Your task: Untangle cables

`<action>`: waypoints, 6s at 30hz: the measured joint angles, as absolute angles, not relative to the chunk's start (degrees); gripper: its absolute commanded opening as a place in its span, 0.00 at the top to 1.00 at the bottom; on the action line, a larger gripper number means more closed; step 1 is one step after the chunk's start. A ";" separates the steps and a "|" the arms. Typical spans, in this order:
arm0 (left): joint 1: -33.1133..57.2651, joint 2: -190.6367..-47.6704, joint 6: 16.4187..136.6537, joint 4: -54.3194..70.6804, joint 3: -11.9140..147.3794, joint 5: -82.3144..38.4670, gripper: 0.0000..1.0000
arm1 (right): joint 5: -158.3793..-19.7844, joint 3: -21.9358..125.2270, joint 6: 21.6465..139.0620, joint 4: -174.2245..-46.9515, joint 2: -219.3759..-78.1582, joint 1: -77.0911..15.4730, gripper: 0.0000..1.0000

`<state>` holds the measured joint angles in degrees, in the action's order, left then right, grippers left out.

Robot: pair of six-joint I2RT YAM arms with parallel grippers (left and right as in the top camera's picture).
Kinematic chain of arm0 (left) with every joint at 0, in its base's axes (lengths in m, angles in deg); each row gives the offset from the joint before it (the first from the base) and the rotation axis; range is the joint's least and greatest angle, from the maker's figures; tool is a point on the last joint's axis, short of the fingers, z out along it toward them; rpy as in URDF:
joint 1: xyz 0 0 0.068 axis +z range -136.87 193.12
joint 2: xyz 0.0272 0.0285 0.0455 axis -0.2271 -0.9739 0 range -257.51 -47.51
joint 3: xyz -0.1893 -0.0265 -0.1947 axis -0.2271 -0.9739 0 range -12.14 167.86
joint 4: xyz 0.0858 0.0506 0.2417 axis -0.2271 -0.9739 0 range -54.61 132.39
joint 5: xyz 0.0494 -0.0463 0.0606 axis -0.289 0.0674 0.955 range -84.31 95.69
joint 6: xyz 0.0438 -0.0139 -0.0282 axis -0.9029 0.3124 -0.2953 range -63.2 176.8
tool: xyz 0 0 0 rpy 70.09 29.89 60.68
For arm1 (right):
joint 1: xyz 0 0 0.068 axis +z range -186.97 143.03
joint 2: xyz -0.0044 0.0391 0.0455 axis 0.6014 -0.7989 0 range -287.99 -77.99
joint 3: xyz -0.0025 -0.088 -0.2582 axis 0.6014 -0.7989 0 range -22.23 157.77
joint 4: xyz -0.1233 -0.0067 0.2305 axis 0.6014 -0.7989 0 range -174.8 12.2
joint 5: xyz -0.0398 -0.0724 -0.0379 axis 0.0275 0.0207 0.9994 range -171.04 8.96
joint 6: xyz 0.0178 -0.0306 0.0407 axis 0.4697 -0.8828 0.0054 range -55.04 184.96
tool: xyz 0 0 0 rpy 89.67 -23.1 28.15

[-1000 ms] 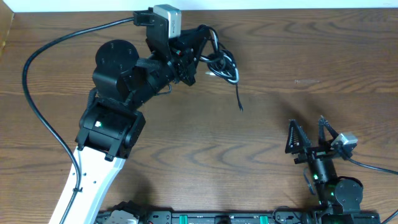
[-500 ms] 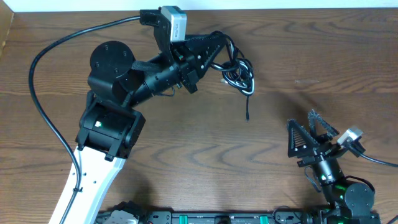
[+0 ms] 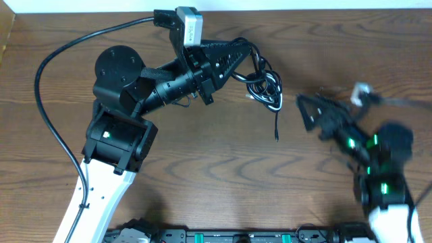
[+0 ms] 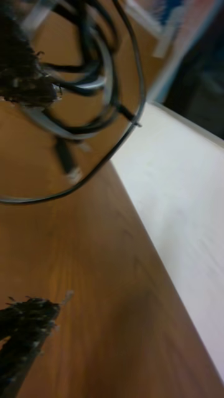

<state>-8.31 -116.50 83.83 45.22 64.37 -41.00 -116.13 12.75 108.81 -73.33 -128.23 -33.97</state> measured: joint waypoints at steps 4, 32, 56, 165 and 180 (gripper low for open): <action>-8.31 -116.50 83.83 45.22 64.37 -40.98 0.93 | -128.02 21.43 104.20 -73.46 -145.11 -33.99 0.12; -7.98 -116.50 86.69 46.14 64.37 -40.98 0.92 | -132.17 22.50 100.24 -62.49 -161.94 -25.05 0.99; -7.98 -117.55 64.81 32.50 64.39 14.93 0.93 | -129.75 22.70 94.21 -71.08 -161.94 -14.86 0.99; 12.22 -120.17 87.39 9.81 64.34 2.42 0.93 | -114.14 22.83 94.04 -69.66 -175.12 -20.50 0.99; 12.52 -124.39 59.32 1.00 64.34 20.89 0.92 | -124.15 22.83 96.13 -67.28 -175.12 -43.72 0.99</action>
